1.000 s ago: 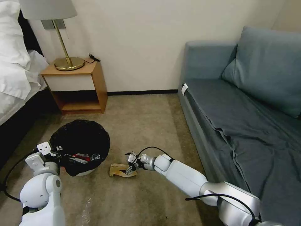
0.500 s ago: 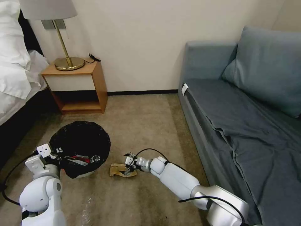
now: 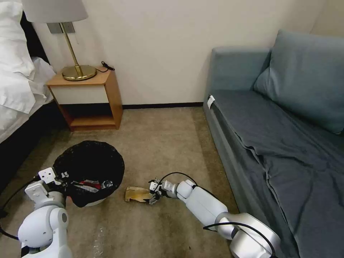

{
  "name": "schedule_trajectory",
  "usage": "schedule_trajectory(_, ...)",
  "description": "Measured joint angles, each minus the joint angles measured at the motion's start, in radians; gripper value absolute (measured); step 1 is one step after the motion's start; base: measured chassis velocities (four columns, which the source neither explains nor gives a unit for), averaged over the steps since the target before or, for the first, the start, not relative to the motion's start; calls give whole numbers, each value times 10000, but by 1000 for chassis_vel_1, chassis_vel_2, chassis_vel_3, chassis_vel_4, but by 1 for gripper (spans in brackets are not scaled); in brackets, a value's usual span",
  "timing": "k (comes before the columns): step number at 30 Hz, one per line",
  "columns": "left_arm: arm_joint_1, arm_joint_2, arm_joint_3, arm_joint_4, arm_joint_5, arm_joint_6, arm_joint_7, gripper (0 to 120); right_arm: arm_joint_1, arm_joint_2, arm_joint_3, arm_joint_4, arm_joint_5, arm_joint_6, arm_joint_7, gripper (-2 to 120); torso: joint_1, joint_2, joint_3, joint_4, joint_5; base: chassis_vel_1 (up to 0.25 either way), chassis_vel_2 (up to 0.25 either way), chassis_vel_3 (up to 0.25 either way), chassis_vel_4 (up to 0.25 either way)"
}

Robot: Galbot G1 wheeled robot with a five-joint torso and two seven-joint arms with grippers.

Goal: Pick up the trash bin, then pick up the garbage on the floor and place it into the trash bin.

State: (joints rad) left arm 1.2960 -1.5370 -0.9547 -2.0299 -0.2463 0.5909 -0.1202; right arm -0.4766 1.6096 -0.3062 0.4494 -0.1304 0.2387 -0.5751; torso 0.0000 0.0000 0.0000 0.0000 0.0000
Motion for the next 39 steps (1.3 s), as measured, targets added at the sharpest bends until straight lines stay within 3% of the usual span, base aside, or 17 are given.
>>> schedule_trajectory(7,-64,-4,110,19,29,5,-7,4,-87,-4,48,-7,139,64,-148,76,0,0,0,0,0,0,0,0,0)
schedule_trajectory(9,-87,26,126,28,31,18,-17,4,-140,-6,55,-19,145,68,-172,62,0,0,0,0,0,0,0,0,0)
schedule_trajectory(11,-94,32,125,28,29,21,-18,4,-156,-5,57,-17,140,68,-217,59,0,0,0,0,0,0,0,0,0)
schedule_trajectory(12,-107,49,112,28,17,27,-17,4,-192,-7,60,3,141,68,-303,51,0,0,0,-1,1,0,0,0,0)
schedule_trajectory(13,-107,49,112,28,17,27,-17,4,-192,-7,60,3,141,68,-303,51,0,0,0,-1,1,0,0,0,0)
schedule_trajectory(16,-134,56,75,40,-10,32,-18,4,-210,-10,58,77,295,70,-326,35,-1,0,0,0,0,0,0,0,0)
schedule_trajectory(26,-348,29,58,175,-53,33,-18,4,-194,-13,37,189,621,104,-128,2,0,0,0,0,0,0,0,0,0)
schedule_trajectory(39,-359,28,-76,273,-130,26,-13,4,-148,-14,341,540,1196,108,375,0,0,0,0,1,0,0,0,0,0)
